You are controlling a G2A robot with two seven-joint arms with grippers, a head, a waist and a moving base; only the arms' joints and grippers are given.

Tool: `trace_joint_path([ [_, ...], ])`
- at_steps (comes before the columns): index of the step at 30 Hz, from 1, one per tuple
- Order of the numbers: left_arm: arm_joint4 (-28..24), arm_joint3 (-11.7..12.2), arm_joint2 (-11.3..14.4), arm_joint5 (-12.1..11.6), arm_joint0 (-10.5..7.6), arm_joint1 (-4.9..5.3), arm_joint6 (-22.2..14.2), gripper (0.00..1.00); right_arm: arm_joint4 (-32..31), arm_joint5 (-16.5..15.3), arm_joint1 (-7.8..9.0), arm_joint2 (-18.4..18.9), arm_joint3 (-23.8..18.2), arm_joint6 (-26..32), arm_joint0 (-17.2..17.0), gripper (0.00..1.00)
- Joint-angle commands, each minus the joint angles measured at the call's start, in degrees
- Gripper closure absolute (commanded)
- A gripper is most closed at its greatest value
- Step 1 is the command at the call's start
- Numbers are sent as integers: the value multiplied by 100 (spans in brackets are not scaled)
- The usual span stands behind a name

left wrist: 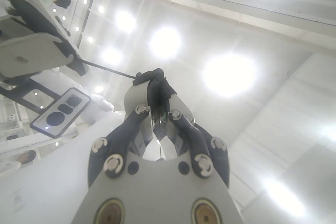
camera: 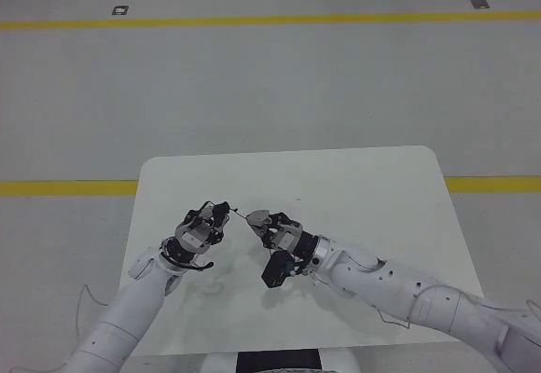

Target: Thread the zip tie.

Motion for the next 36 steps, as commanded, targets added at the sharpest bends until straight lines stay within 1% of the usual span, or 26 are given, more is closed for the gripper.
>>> trace_joint_path([
  [1,-2,-10,-6,-7,6,-5,-1,100,0,2,11,0,-9,10,-1,100],
  [6,-55,-46,-36,-2,33,-13,-34,100,0,2,34,0,-33,49,-7,100],
  [12,-22,-20,-57,3,53,-21,-14,100,0,72,57,22,-117,127,-59,100],
  [19,-40,-67,-249,-22,123,3,-50,100,0,72,145,405,-124,143,-352,100],
  [21,-50,-104,-326,-15,164,15,-61,100,0,72,192,564,-116,143,-466,74],
  [22,-50,-122,-354,0,184,20,-63,100,0,72,214,643,-120,133,-531,67],
  [23,-40,-138,-379,6,201,25,-59,100,0,72,237,725,-118,125,-587,55],
  [24,-20,-160,-409,14,225,31,-53,100,0,72,271,850,-120,104,-668,52],
  [26,5,-189,-453,39,258,41,-43,100,0,72,323,1050,-146,56,-813,39],
  [27,23,-201,-483,54,276,47,-34,100,0,72,360,1188,-153,36,-901,27],
  [29,38,-216,-528,85,300,57,-35,100,0,72,417,1399,-187,5,-1049,0],
  [32,99,-231,-599,136,334,74,-21,100,0,72,510,1723,-287,-54,-1298,0],
  [33,110,-236,-620,150,344,79,-16,100,0,65,528,1773,-311,-65,-1343,0],
  [36,175,-242,-655,198,358,91,21,100,0,65,528,1773,-311,-65,-1343,0],
])
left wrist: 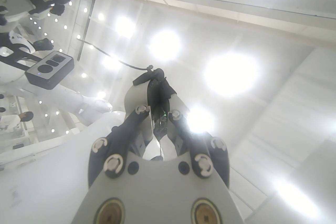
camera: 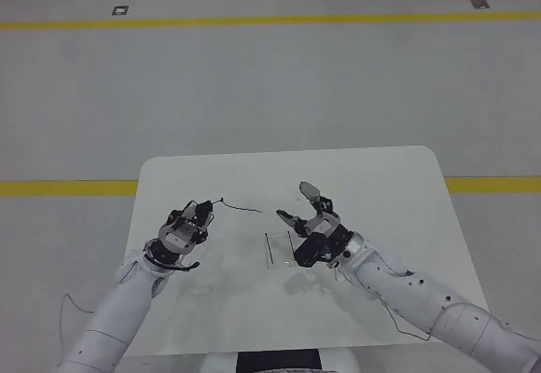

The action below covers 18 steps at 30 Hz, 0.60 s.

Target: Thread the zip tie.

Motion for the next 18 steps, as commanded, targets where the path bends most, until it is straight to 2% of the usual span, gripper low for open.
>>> trace_joint_path([
  [1,13,-1,-3,8,1,2,7,100,0,0,-3,-10,4,2,8,0],
  [12,11,-5,-2,6,1,1,44,100,37,-26,-7,9,-9,22,-12,0],
  [14,-27,-53,-33,41,29,3,151,100,211,-132,-3,137,-3,-28,-86,0],
  [18,-23,-25,-167,179,137,37,44,100,826,-457,69,573,61,-512,-319,0],
])
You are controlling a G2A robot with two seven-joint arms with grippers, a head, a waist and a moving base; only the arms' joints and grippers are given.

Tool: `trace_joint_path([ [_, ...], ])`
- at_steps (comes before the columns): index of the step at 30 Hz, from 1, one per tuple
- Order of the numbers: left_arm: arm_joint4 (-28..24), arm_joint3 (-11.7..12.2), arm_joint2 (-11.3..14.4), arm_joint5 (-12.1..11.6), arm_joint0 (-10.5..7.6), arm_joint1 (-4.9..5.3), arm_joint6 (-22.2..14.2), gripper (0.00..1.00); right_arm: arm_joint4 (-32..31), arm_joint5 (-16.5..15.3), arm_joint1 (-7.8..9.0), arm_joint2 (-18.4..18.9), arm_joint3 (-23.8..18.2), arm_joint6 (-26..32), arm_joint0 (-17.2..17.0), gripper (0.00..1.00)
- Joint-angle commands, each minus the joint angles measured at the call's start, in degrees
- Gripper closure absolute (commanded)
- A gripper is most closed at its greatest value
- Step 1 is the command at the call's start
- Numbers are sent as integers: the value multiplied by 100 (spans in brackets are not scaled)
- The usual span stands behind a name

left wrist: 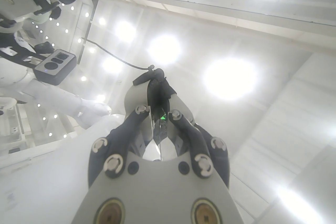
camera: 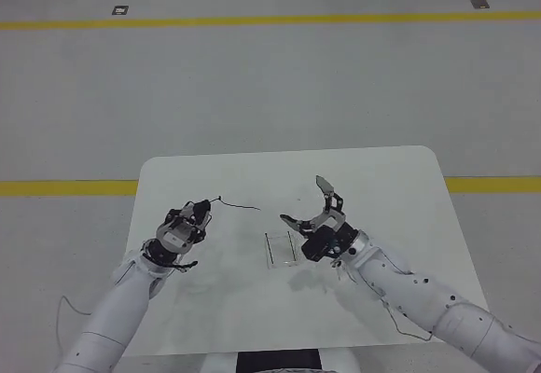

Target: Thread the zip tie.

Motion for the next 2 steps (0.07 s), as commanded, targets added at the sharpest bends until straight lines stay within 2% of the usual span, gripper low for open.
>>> trace_joint_path([
  [1,48,34,-63,52,45,19,-69,100,283,-189,53,275,25,-271,-121,0],
  [2,58,33,-63,116,52,23,-121,100,387,-257,76,388,24,-359,-174,0],
])
